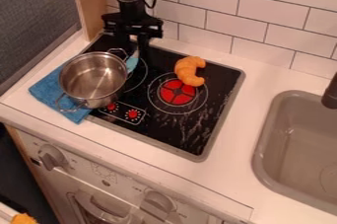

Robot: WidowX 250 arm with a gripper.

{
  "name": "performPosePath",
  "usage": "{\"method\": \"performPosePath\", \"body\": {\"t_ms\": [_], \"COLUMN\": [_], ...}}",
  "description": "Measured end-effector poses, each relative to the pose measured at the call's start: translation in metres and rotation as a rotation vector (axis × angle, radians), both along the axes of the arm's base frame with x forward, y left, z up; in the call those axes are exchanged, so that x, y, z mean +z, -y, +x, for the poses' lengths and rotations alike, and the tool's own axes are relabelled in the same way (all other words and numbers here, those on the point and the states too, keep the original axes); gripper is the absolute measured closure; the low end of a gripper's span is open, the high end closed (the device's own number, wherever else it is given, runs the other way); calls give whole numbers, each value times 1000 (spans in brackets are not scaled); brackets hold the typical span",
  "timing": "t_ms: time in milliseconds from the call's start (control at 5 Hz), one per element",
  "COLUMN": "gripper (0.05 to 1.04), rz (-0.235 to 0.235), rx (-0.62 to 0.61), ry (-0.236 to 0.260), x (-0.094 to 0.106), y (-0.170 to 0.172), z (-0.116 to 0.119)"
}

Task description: Move the ladle to the bottom right of the stove

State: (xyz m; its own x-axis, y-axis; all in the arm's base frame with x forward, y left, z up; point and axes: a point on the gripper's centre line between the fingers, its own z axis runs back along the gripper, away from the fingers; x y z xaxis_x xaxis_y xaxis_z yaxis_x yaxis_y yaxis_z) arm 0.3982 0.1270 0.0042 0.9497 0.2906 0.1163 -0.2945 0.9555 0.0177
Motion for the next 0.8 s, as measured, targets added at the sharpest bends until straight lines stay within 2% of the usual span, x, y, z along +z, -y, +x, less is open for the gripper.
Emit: {"method": "performPosePath", "body": {"t_ms": [200, 400, 600, 800], "gripper": [901, 981, 982, 982], "rz": [10, 5, -63, -116], "rx": [5, 17, 30, -8], "ry": [-9, -6, 12, 54], "x": [0, 1, 7, 26], "y": [0, 2, 20, 46], "z": [-3, -4, -5, 0]}}
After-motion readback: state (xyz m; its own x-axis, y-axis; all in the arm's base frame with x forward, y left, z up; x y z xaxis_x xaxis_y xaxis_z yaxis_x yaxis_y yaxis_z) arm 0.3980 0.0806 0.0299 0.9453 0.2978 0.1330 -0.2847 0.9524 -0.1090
